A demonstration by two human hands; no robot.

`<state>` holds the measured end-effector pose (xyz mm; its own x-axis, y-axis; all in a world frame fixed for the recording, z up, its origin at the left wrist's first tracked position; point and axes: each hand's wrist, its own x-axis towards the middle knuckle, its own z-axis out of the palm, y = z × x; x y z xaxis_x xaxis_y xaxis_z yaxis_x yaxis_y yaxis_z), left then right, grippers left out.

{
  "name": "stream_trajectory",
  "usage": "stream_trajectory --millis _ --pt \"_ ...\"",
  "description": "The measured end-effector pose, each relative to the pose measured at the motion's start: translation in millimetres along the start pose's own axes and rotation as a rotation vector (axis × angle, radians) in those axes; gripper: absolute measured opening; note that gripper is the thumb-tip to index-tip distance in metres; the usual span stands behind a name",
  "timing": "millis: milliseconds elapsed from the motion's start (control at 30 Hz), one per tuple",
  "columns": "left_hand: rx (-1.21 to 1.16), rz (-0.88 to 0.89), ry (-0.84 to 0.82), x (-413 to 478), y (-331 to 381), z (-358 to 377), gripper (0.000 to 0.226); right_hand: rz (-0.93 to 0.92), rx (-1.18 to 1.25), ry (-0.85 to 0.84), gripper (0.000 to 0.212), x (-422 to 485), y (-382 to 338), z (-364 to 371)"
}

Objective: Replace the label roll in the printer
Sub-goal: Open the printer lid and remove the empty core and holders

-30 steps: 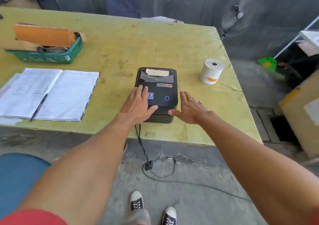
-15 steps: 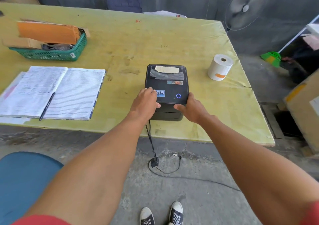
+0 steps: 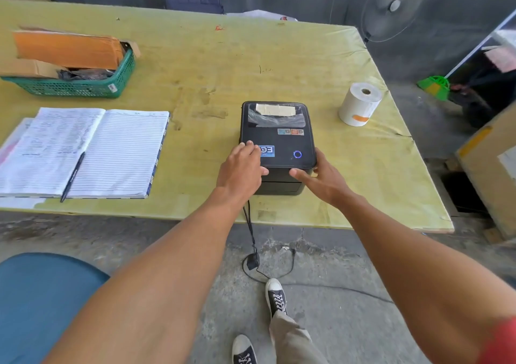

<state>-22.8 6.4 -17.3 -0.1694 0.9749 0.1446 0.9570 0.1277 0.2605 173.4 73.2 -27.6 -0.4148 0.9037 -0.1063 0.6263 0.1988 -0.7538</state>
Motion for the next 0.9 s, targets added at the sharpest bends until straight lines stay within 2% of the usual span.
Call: stream_trajectory --millis 267,467,633,767,900 --pt "0.109 0.069 0.017 5.2 -7.6 -6.3 0.06 -0.003 -0.16 0.061 0.074 8.5 3.4 -4.2" --pt "0.048 0.129 0.121 24.8 -12.1 -34.1 0.055 -0.042 -0.179 0.137 0.073 24.6 -16.0 -24.6" --pt "-0.204 0.006 0.252 54.9 -2.7 -58.0 0.048 -0.02 -0.128 0.143 0.066 48.2 -52.3 -52.6" --pt "-0.388 -0.135 0.347 75.3 9.5 -66.6 0.046 0.02 -0.159 0.101 0.072 72.5 -74.5 -73.1" --pt "-0.518 -0.265 0.365 98.2 18.7 -70.0 0.055 0.085 -0.157 0.069 0.073 98.8 -88.3 -83.8"
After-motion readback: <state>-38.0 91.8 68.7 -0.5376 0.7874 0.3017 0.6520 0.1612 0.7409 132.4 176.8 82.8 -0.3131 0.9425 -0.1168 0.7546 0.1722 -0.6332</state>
